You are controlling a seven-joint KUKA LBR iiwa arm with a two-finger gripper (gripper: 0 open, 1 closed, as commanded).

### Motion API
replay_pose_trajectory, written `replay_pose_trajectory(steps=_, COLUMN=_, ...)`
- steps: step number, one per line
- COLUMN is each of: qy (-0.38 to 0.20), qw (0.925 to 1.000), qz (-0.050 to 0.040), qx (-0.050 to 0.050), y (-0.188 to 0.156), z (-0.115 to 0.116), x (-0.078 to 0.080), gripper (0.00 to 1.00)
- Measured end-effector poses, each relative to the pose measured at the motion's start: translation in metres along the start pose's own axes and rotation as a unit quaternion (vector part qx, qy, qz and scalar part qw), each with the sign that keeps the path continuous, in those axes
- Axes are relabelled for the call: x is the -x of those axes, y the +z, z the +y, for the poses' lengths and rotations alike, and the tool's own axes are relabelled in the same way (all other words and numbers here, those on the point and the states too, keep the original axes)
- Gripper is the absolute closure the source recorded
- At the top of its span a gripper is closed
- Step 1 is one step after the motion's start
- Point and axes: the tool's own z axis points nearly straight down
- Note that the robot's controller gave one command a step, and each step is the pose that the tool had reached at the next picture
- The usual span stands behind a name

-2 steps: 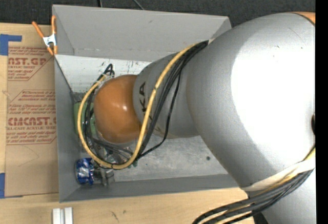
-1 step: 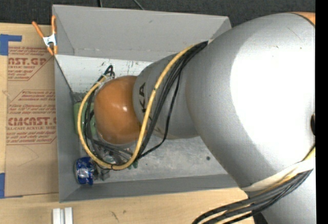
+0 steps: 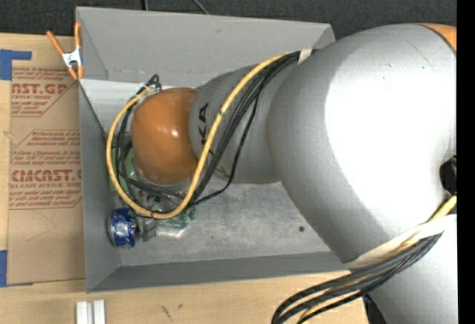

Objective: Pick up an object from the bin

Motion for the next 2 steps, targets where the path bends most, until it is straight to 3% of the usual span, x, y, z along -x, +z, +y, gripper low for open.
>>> replay_pose_trajectory(steps=1, qy=0.020, qw=0.9998, qz=-0.0062, qx=0.001, y=-0.108, z=-0.002, x=-0.001, gripper=1.00)
replay_pose_trajectory(steps=2, qy=0.022, qw=0.9997, qz=-0.0068, qx=0.001, y=-0.184, z=-0.007, x=-0.002, gripper=1.00)
